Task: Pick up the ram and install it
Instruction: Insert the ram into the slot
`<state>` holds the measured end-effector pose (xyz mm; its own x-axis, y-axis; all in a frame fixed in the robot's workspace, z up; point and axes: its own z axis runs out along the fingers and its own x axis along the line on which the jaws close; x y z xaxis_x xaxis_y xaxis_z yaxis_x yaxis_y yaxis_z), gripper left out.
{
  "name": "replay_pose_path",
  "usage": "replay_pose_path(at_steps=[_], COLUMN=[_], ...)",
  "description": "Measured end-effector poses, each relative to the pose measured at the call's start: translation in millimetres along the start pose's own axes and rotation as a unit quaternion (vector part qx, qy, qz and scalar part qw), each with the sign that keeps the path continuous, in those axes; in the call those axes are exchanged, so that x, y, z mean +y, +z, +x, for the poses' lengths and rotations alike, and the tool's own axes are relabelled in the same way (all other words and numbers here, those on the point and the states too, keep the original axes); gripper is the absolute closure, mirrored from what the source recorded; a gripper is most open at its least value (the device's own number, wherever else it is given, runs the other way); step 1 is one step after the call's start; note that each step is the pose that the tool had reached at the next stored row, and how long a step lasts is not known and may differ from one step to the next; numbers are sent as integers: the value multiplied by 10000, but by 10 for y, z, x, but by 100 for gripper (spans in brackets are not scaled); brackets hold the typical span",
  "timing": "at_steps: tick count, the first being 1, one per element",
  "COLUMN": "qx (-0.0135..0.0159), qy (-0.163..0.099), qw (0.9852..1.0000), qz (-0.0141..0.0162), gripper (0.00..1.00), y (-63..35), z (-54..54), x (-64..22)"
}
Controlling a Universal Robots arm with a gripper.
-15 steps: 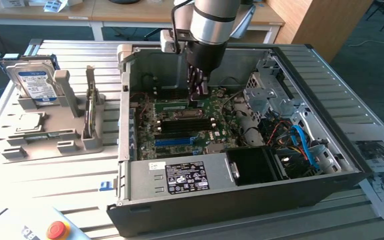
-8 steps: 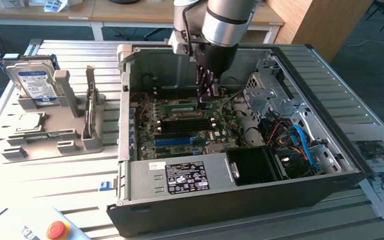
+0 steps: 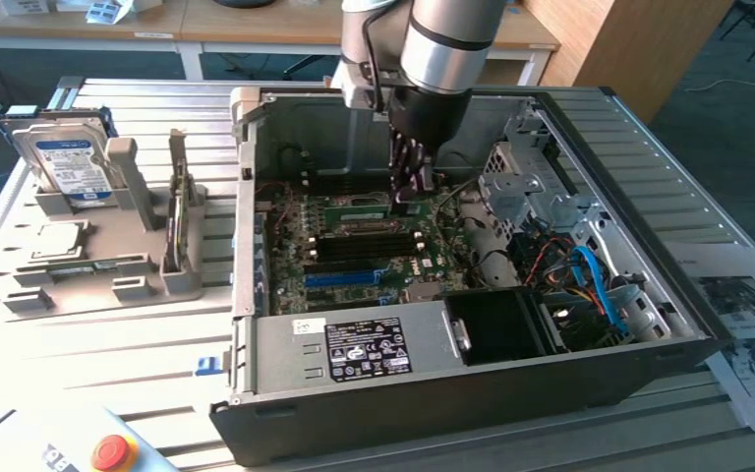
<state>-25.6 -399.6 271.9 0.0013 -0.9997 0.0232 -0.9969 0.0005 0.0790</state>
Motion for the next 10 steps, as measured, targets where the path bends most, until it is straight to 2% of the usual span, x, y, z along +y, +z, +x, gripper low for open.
replay_pose_path(at_steps=[7, 10], qx=[0, 1], qy=[0, 0], qw=[10000, 10000], qz=[5, 6], gripper=[88, 88], y=[125, 142], z=[8, 9], x=[-10, -11])
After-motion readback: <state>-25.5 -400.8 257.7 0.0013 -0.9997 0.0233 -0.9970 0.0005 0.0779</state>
